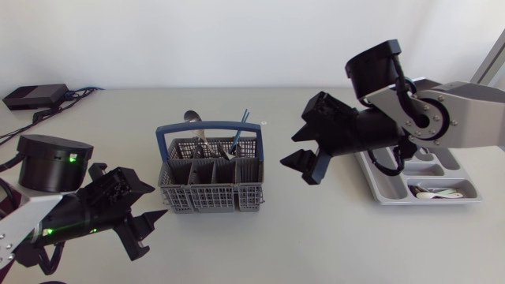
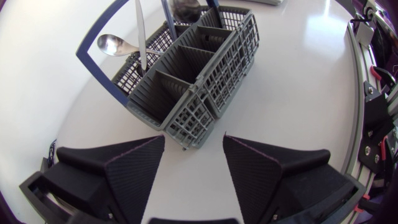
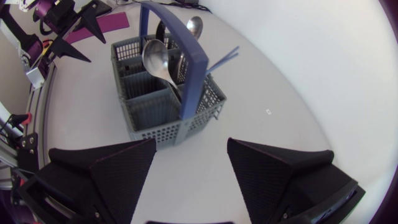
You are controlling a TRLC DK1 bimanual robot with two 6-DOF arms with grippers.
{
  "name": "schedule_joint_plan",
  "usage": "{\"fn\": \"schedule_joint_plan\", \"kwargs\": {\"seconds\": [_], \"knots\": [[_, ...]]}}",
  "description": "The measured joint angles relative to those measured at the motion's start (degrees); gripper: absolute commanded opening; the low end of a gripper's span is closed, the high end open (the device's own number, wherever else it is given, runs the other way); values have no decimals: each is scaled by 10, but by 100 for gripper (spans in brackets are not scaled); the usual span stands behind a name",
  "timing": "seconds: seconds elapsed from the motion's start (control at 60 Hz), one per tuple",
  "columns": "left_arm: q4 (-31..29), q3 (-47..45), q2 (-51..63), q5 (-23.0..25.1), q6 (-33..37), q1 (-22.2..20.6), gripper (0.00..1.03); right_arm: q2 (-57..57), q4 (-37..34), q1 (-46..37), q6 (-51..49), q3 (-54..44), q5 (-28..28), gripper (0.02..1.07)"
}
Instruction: Sort the cutlery from the basket into the organizer compartments.
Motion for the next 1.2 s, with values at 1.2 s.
{"fn": "schedule_joint_plan", "kwargs": {"seconds": [1.2], "knots": [[135, -7, 77, 165, 33, 82, 65, 137, 80, 271, 296, 120, 312, 70]]}}
